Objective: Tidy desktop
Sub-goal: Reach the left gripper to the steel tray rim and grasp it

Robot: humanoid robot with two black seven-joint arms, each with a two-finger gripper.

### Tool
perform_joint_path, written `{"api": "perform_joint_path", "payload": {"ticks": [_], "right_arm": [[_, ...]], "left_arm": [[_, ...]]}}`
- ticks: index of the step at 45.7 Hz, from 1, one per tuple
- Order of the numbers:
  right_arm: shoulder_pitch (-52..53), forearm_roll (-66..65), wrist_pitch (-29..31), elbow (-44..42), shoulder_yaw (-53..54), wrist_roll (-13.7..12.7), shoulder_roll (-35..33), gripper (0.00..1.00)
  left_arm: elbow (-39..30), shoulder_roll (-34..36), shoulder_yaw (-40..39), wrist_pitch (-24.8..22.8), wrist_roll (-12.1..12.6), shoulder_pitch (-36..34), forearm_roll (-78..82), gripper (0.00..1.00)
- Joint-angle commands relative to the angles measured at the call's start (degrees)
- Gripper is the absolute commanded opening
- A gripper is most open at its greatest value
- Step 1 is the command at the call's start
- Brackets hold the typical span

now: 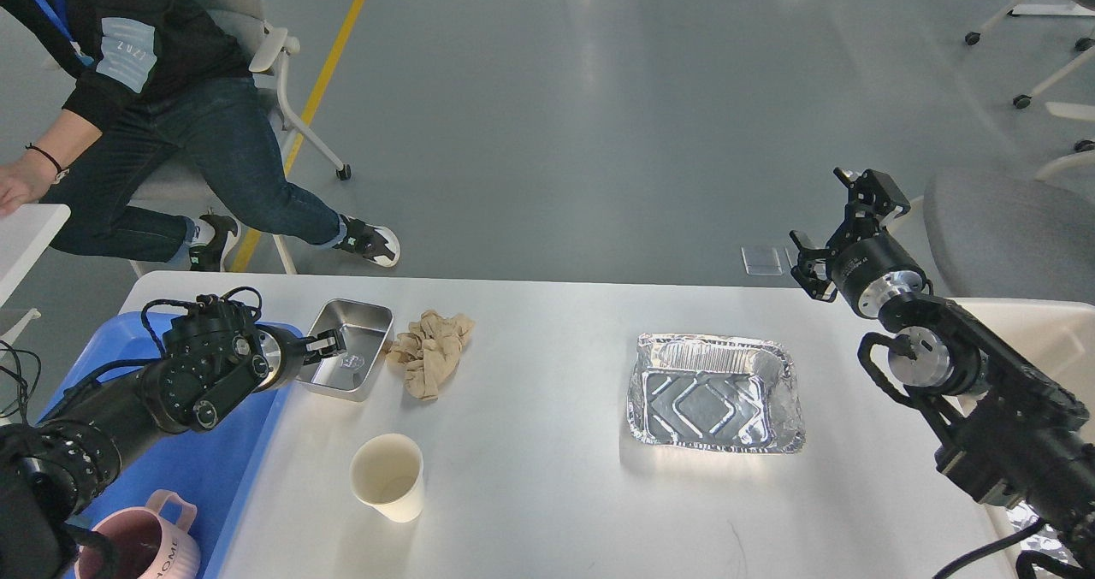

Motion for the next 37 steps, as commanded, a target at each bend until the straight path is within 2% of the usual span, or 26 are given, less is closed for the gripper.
{"api": "perform_joint_path", "payload": {"ticks": [1, 10, 37], "right_arm": [[-0.06, 0.00, 0.00, 0.11, 0.00, 0.00, -0.02, 1.00], [0.03, 0.00, 0.00, 0.11, 0.09, 0.00, -0.02, 1.00], [-0.24, 0.00, 0.00, 0.20, 0.09, 0.00, -0.37, 1.00]], "left_arm": [[-0.05, 0.52, 0.00, -0.45, 0.21, -0.72, -1.38, 0.73], [0.04, 0.79, 0.00, -0.89, 0.21, -1.34, -3.05, 0.79], [0.04, 0.26, 0.00, -0.27, 0.21, -2.66, -3.49, 0.79]]}}
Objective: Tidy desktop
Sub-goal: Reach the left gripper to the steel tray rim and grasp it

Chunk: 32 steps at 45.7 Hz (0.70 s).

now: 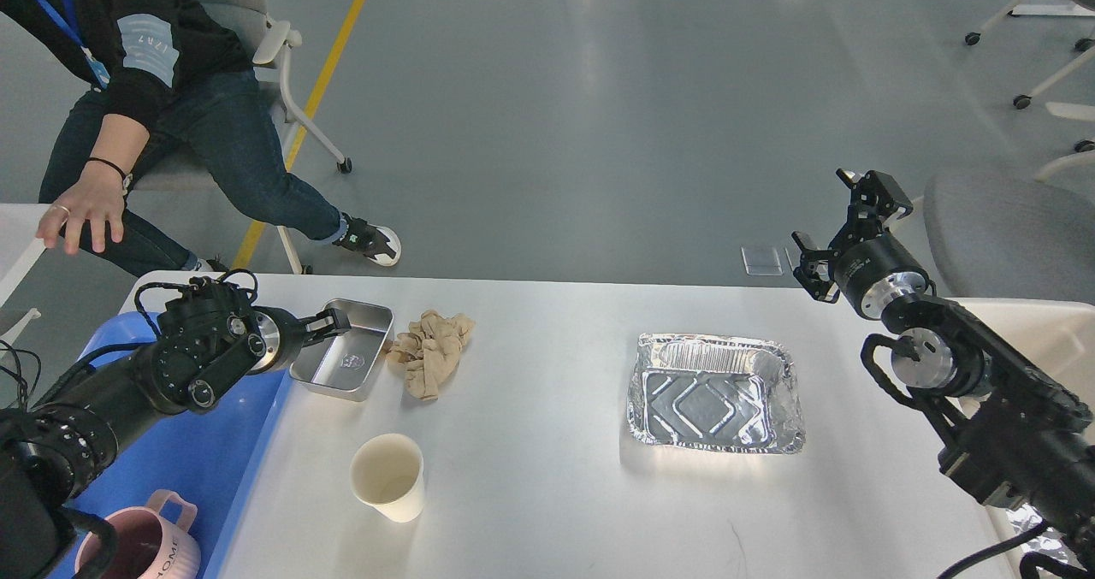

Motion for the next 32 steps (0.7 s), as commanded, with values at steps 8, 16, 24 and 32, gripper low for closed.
{"api": "perform_joint_path", "payload": {"ticks": [8, 16, 24, 32], "right_arm": [[-0.09, 0.00, -0.01, 0.18, 0.17, 0.00, 0.00, 1.00], [-0.62, 0.00, -0.01, 0.89, 0.26, 0.00, -0.09, 1.00], [-0.79, 0.00, -0.01, 0.89, 0.35, 0.00, -0.88, 1.00], [-1.06, 0.00, -0.01, 0.98, 0.35, 0.00, -1.05, 1.00]], "left_arm": [[0.08, -0.51, 0.00, -0.04, 0.00, -0.34, -0.11, 0.79], [0.09, -1.83, 0.61, 0.23, 0.00, 0.01, -0.11, 0.79], [0.08, -1.65, 1.23, 0.23, 0.00, 0.01, -0.11, 0.79], [0.08, -1.30, 1.23, 0.05, 0.00, 0.01, -0.11, 0.79]]}}
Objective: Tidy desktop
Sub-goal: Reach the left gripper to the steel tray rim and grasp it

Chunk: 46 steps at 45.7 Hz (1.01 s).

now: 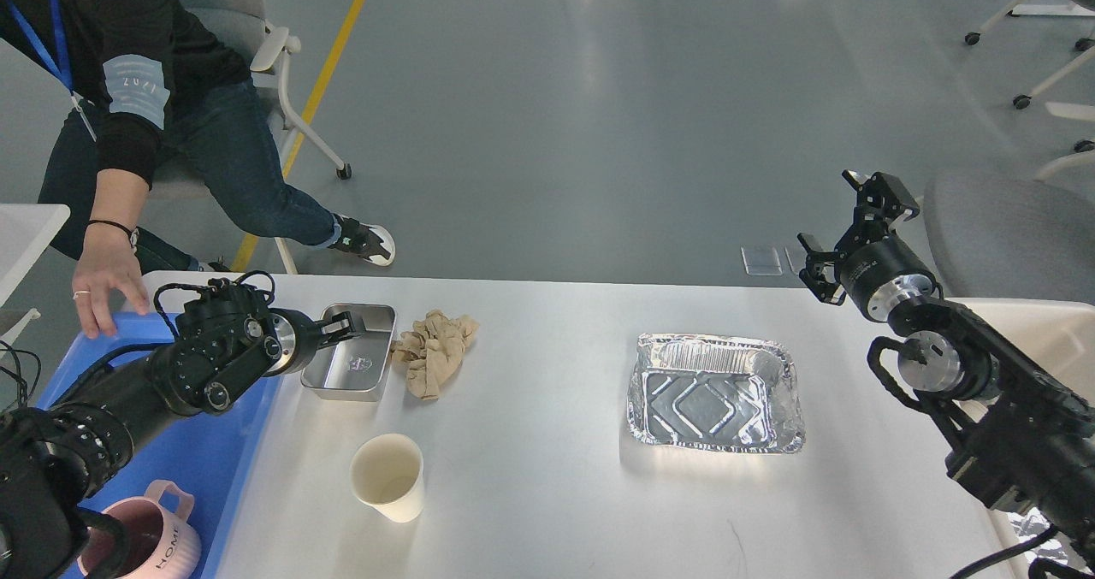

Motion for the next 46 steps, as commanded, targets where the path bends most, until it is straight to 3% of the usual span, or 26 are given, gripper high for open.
{"api": "perform_joint_path", "payload": {"ticks": [1, 22, 34, 37, 46], "right_arm": [[-0.18, 0.00, 0.00, 0.02, -0.01, 0.00, -0.08, 1.00], [-0.27, 0.00, 0.00, 0.20, -0.01, 0.00, -0.08, 1.00], [-0.62, 0.00, 0.00, 0.28, -0.01, 0.00, -0.08, 1.00], [-0.62, 0.00, 0.00, 0.29, -0.01, 0.00, -0.07, 1.00], [-0.62, 0.00, 0.00, 0.29, -0.01, 0.00, -0.08, 1.00]], "left_arm": [[0.00, -0.07, 0.04, -0.16, 0.00, 0.00, 0.00, 0.79], [0.00, 0.46, 0.13, -0.43, 0.71, 0.53, 0.00, 0.74], [0.00, 0.37, 0.13, -0.86, 1.14, 0.97, 0.35, 0.54], [0.09, 0.37, 0.48, -0.61, 1.58, 0.88, 0.35, 0.38], [0.18, 0.28, 2.68, -0.87, 1.94, 0.44, -0.26, 0.32]]}}
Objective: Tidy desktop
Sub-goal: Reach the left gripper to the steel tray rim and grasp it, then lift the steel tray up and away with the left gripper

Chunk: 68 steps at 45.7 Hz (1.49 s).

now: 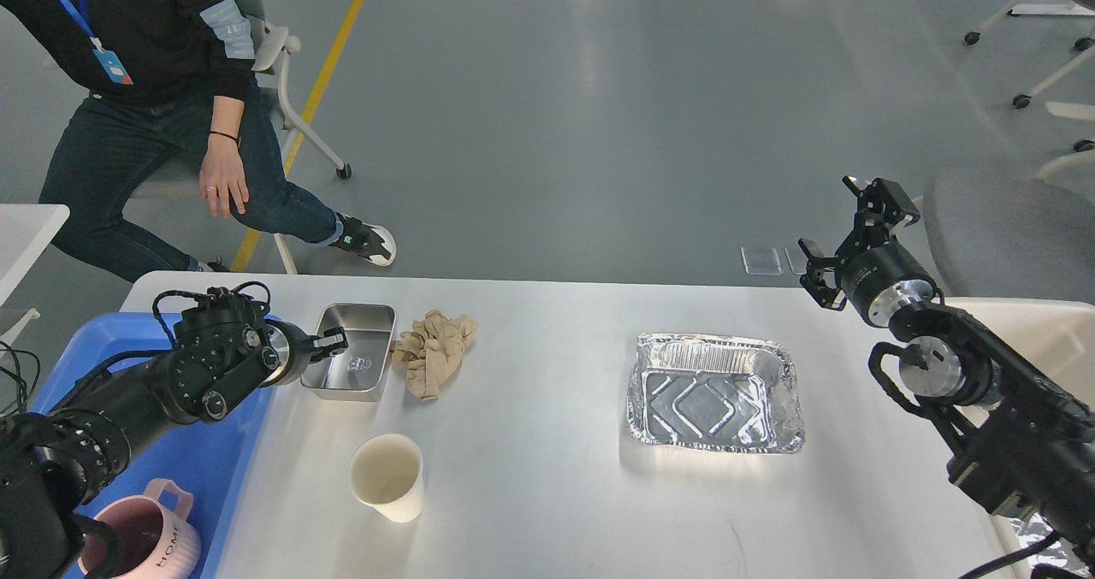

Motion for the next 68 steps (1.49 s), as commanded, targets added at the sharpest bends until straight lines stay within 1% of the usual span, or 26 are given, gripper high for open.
{"api": "perform_joint_path", "payload": {"ticks": [1, 3, 6, 9, 12, 16, 19, 31, 40, 48, 56, 59, 62, 65, 68], "right_arm": [[0.00, 0.00, 0.00, 0.00, 0.00, 0.00, -0.01, 1.00], [0.00, 0.00, 0.00, 0.00, 0.00, 0.00, -0.01, 1.00], [0.00, 0.00, 0.00, 0.00, 0.00, 0.00, -0.01, 1.00], [-0.08, 0.00, 0.00, -0.08, -0.09, 0.00, -0.01, 1.00], [-0.08, 0.00, 0.00, 0.00, 0.00, 0.00, -0.01, 1.00], [-0.26, 0.00, 0.00, 0.00, 0.00, 0.00, -0.01, 1.00], [-0.26, 0.00, 0.00, 0.00, 0.00, 0.00, -0.01, 1.00], [-0.44, 0.00, 0.00, 0.00, 0.00, 0.00, -0.01, 1.00], [-0.44, 0.00, -0.09, 0.00, 0.00, 0.00, -0.01, 1.00], [-0.70, 0.00, -0.09, 0.00, 0.00, 0.00, -0.01, 1.00], [-0.70, 0.00, -0.09, 0.00, 0.00, 0.00, -0.37, 1.00], [-0.70, 0.00, -0.17, 0.00, 0.00, 0.00, -0.54, 1.00], [-0.61, 0.00, -0.17, 0.00, 0.00, 0.00, -0.72, 1.00], [-0.70, 0.00, -0.17, 0.09, 0.00, 0.00, -1.15, 1.00], [-0.61, 0.09, -0.17, 0.09, 0.00, 0.00, -1.51, 1.00]], "left_arm": [[0.02, 0.14, 0.38, -0.29, 0.07, -0.23, -0.25, 0.31], [0.02, 0.05, 0.38, -0.38, 0.16, -0.23, -0.25, 0.28], [0.02, 0.14, 0.46, -0.82, 0.25, -0.32, -0.25, 0.21], [0.02, 0.14, 0.46, -1.35, 1.04, -0.41, -0.25, 0.16], [0.02, 0.05, 0.46, -1.70, 1.48, -0.41, -0.34, 0.09], [0.02, -0.12, 0.46, -2.49, 1.57, -0.50, -0.34, 0.03], [0.02, -0.21, 0.46, -2.84, 1.65, -0.58, -0.69, 0.01], [-0.25, 0.58, 0.29, -3.98, 1.57, -0.76, -1.31, 0.00], [-0.51, 1.37, 0.11, -4.51, 1.04, -0.94, -1.31, 0.00], [-0.77, 3.04, -0.33, -5.04, 1.04, -2.78, -3.06, 0.00], [-4.98, 9.10, -0.06, -9.34, 1.57, -6.47, -6.67, 0.00], [-7.36, 11.65, -0.15, -11.88, 2.00, -7.79, -6.75, 0.00], [-11.13, 15.16, -0.15, -15.05, 3.58, -8.93, -6.93, 0.00], [-16.40, 19.73, -0.24, -18.03, 5.78, -9.64, -7.46, 0.00], [-22.03, 25.00, -0.24, -21.46, 6.57, -10.51, -7.81, 0.00]]}}
